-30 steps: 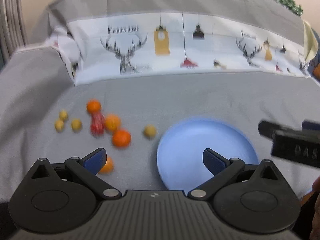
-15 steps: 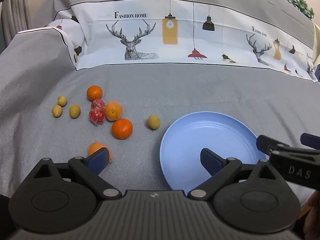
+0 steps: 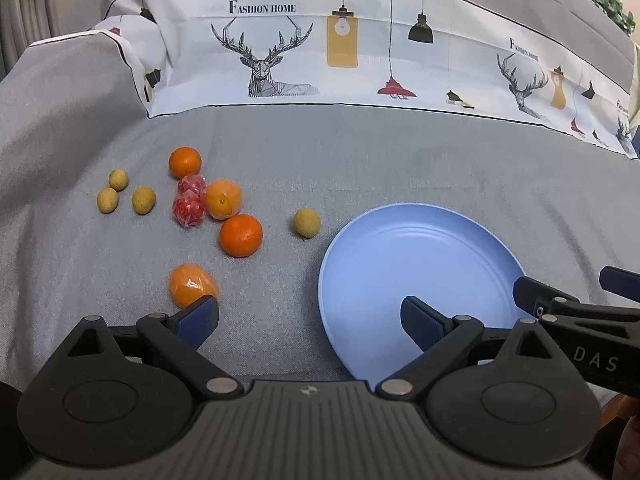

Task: Organize fruits
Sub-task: 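Move both tools over the fruit cluster beside the blue plate, then grasp the bagged orange with the left tool while the right tool grasps a yellow fruit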

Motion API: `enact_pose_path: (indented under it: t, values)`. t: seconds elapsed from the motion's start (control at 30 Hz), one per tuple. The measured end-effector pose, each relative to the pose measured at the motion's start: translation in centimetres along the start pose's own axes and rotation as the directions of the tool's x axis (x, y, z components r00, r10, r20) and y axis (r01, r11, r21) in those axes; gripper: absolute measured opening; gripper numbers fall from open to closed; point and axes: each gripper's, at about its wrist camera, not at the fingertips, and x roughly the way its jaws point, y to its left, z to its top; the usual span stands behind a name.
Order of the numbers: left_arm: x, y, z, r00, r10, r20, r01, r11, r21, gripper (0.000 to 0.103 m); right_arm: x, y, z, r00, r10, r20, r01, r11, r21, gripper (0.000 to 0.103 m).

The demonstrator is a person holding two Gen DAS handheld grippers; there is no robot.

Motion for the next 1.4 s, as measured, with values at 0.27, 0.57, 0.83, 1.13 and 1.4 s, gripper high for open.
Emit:
enact_pose_path:
  t: [0.27, 0.57, 0.83, 1.13, 1.4]
  values:
    - [0.03, 0.31, 0.03, 1.000, -0.018, 0.000, 0.018, 1.000, 0.007, 0.099, 0.39, -0.13, -0.16, 1.000, -0.008, -0.025, 0.009, 1.000, 0.014, 0.097]
    - [-0.01, 0.28, 0.00, 1.000, -0.028, 0.003, 0.027, 1.000, 0.009, 0.099, 0.47, -0.15, -0.13, 0.999, -0.012, -0.030, 0.012, 1.000, 0.015, 0.097]
    - [-0.04, 0.17, 0.03, 0.999, -0.038, 0.005, 0.038, 0.999, 0.017, 0.099, 0.44, -0.04, -0.18, 1.000, -0.006, -0.026, 0.006, 1.000, 0.009, 0.093]
    - [-0.08, 0.14, 0.03, 0.999, -0.045, 0.007, 0.045, 0.999, 0.019, 0.099, 0.16, 0.07, -0.25, 1.000, 0.005, -0.013, -0.005, 1.000, 0.011, 0.082]
    - [-0.16, 0.20, 0.04, 0.999, -0.051, 0.005, 0.051, 0.999, 0.016, 0.099, 0.24, -0.11, -0.26, 1.000, 0.013, -0.019, -0.012, 1.000, 0.022, 0.069]
